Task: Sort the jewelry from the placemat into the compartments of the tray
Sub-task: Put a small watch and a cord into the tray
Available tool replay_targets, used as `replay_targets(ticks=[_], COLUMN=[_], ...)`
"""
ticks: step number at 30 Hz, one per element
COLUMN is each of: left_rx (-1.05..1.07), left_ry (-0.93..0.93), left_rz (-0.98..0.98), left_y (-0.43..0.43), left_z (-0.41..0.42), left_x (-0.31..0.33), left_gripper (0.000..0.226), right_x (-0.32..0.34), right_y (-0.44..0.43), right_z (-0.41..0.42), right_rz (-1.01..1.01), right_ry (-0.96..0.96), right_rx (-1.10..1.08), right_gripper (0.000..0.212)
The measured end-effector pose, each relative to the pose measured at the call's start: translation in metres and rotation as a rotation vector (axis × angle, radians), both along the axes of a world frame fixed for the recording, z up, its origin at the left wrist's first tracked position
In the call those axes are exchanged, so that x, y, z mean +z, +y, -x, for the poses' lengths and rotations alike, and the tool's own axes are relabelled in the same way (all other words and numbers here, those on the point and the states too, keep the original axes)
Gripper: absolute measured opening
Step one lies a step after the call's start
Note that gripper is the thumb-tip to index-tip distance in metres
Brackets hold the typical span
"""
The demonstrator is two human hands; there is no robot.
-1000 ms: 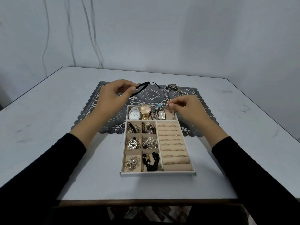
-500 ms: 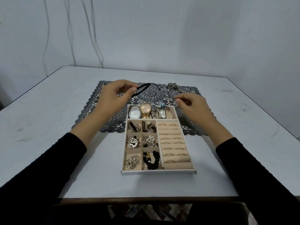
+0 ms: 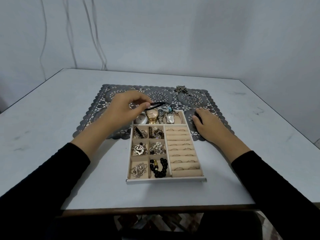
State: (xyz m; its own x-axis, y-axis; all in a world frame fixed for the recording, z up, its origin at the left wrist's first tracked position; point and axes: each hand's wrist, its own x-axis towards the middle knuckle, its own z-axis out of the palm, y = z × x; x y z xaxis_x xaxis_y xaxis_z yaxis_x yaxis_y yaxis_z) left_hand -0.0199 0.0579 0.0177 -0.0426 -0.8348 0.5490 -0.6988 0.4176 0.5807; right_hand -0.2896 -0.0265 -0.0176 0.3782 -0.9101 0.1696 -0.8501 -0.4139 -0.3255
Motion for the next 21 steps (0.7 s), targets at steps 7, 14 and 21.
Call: replay_targets(ticks=[7,14,21], left_rx=[-0.121,-0.167,-0.206], left_ry=[-0.293,-0.383,-0.367], left_rz=[0.024,0.0,-0.095], left_y=[0.005,0.01,0.009], left_z=[0.005,-0.001,-0.007], left_x=[0.0,0.0,0.0], left_gripper=[0.016,0.018,0.02], right_x=[0.004,0.004,-0.001], right_y=[0.003,0.002,-0.004], right_z=[-0.001,-0.001,0.001], right_rz=[-0.001,-0.004,-0.006], right_ry=[0.027,0.023,0.01], right_rx=[0.002,0.007,0.009], right_gripper=[0.041,0.04,0.032])
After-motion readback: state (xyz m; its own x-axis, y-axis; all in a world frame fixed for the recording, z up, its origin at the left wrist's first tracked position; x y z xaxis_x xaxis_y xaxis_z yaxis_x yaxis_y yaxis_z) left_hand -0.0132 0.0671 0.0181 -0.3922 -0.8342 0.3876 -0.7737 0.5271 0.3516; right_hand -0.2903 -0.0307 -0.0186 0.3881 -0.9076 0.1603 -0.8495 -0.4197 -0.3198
